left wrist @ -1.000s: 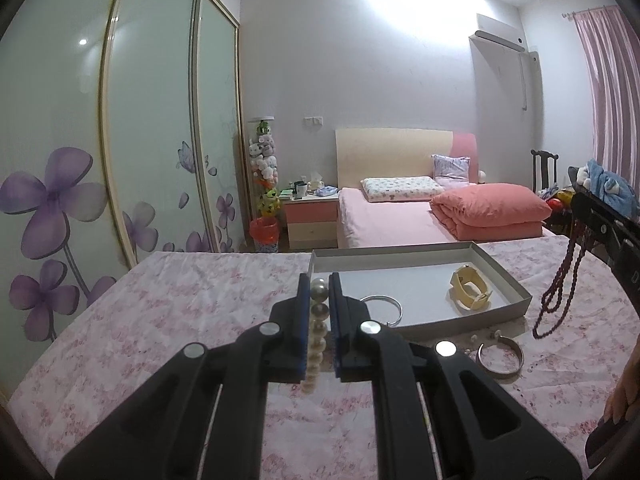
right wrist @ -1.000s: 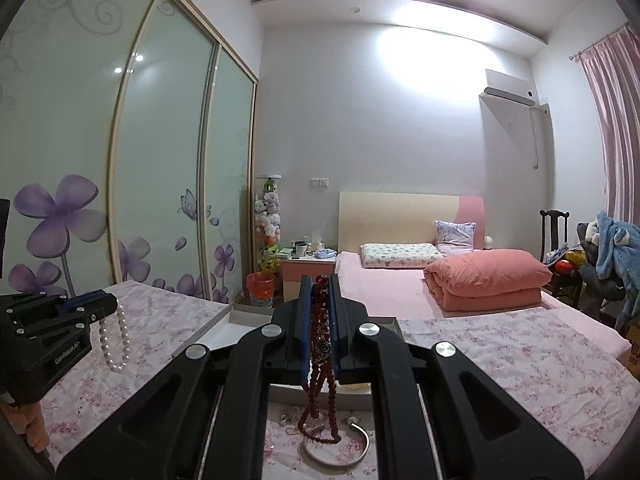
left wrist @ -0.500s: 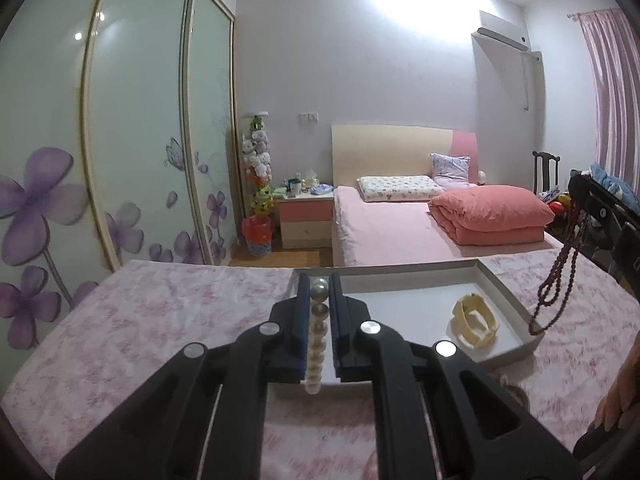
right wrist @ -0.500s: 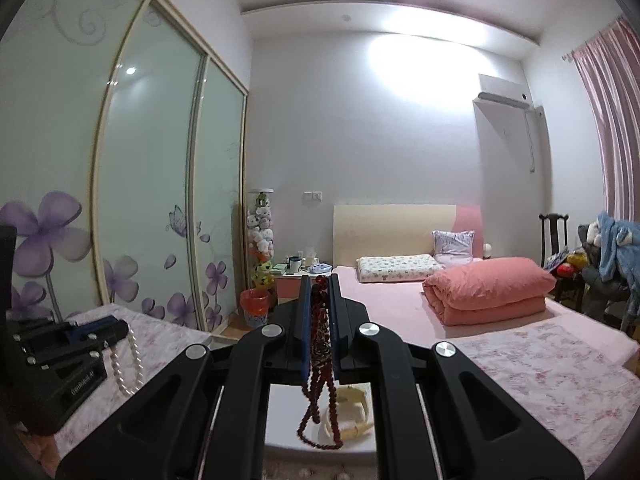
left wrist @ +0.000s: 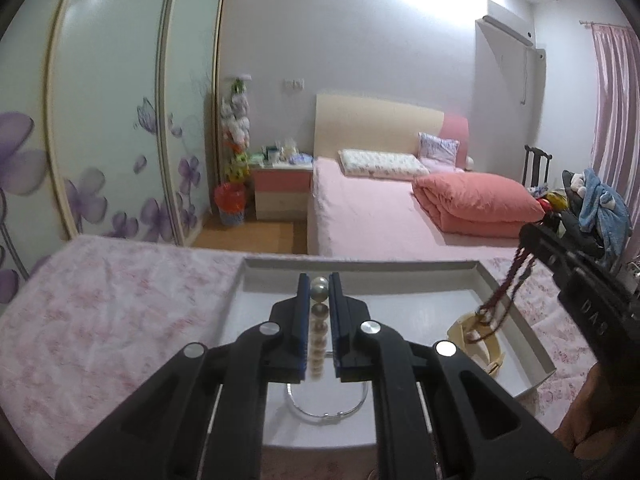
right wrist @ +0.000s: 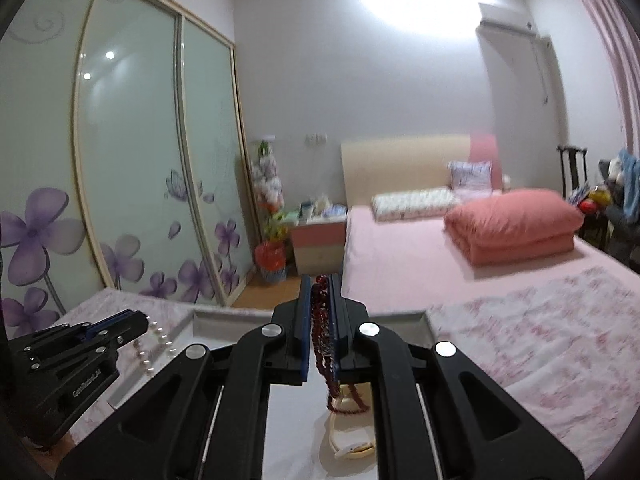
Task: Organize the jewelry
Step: 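Lift pearl bracelet and red necklace into the grey tray and release both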
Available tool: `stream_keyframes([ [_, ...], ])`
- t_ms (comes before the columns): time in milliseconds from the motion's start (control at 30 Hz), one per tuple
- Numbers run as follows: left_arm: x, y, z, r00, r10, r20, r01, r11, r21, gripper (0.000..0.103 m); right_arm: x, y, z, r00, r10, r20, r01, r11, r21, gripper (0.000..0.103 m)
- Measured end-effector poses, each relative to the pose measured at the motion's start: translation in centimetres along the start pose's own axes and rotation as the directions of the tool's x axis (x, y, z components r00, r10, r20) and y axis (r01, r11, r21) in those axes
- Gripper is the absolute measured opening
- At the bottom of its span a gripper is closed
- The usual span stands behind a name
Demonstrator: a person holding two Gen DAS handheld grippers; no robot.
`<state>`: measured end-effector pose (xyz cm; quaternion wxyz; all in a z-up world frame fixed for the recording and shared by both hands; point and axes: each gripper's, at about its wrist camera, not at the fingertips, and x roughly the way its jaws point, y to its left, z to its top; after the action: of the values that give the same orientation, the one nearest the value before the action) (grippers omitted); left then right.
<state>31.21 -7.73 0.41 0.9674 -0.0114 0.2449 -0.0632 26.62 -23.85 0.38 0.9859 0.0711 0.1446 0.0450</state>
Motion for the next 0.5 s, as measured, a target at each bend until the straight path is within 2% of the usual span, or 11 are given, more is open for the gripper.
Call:
stream_keyframes([
  [200,2.7,-0.1,-0.9,0.998,-0.017,-0.064,0.016,1.0,-0.007,0.01,1.4,-0.3,-0.5,0.998,0.005,-0.061,-0.005,1.0,0.005,0.012],
  [233,2.9,0.0,-1.0,0.998,-0.017,-0.069,0.016,1.0,-0.012,0.013,1.4,-0.3,-0.5,0.998,0.004,-0.063,-0.003,1.0,0.005,0.023],
  [267,3.1,0.1,-1.1,0.997,-0.015,-0.072,0.014,1.0,-0.015,0.014,1.3,-0.4,-0.4,0.998,-0.001,-0.059,0.001,1.0,0.007,0.042],
  [300,3.2,0.1,-1.1,0.997,-0.013,-0.074,0.012,1.0,-0.018,0.018,1.1,-0.5,-0.4,0.999,-0.006,-0.047,0.006,1.0,0.008,0.049],
  [333,3.2,0.3,-1.3,0.997,-0.012,-0.074,0.011,1.0,-0.022,0.022,0.7,-0.5,-0.3,0.999,-0.011,-0.035,0.011,1.0,0.003,0.051],
  [500,1.9,1.7,-1.0,0.998,-0.002,-0.058,0.0,0.999,-0.034,0.025,-0.3,-0.8,0.7,1.0,-0.019,-0.017,0.019,1.0,0.003,0.051],
])
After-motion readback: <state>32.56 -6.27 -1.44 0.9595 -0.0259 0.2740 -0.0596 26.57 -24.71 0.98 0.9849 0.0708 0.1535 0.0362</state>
